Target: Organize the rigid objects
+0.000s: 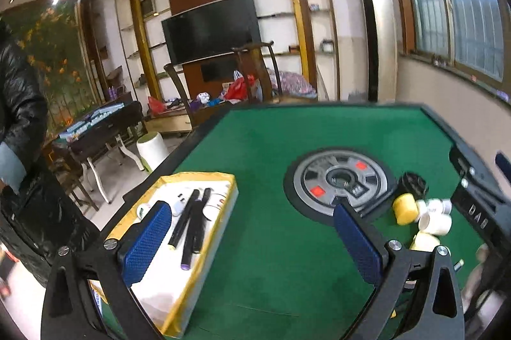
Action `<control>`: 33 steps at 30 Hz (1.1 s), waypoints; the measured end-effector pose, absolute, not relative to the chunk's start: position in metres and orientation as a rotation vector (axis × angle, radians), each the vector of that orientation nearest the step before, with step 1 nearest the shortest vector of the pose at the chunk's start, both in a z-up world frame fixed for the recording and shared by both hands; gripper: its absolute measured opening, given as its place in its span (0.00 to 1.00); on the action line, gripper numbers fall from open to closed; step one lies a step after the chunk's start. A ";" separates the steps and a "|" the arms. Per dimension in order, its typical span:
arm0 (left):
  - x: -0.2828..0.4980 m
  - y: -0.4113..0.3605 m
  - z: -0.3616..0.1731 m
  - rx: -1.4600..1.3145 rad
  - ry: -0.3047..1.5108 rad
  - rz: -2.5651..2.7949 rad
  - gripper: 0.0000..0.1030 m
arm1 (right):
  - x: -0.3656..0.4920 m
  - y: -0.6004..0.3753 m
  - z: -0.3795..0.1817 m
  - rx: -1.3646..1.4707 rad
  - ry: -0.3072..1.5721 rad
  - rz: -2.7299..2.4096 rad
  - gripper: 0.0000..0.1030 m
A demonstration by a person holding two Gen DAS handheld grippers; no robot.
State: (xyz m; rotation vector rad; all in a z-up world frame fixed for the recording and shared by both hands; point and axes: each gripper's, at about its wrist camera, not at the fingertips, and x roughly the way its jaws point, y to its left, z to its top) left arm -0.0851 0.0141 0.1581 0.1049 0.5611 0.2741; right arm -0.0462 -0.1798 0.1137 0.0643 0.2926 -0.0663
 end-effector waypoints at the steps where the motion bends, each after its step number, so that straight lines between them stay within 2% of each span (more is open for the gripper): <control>1: -0.083 0.008 0.155 0.126 0.568 0.272 0.99 | -0.044 -0.181 0.112 0.062 0.299 -0.061 0.95; 10: -0.078 -0.024 0.132 0.192 0.618 0.231 0.99 | -0.047 -0.173 0.106 0.016 0.316 -0.051 0.95; 33: -0.062 0.001 0.101 0.103 0.755 0.182 0.99 | -0.031 -0.168 0.088 0.012 0.439 -0.056 0.95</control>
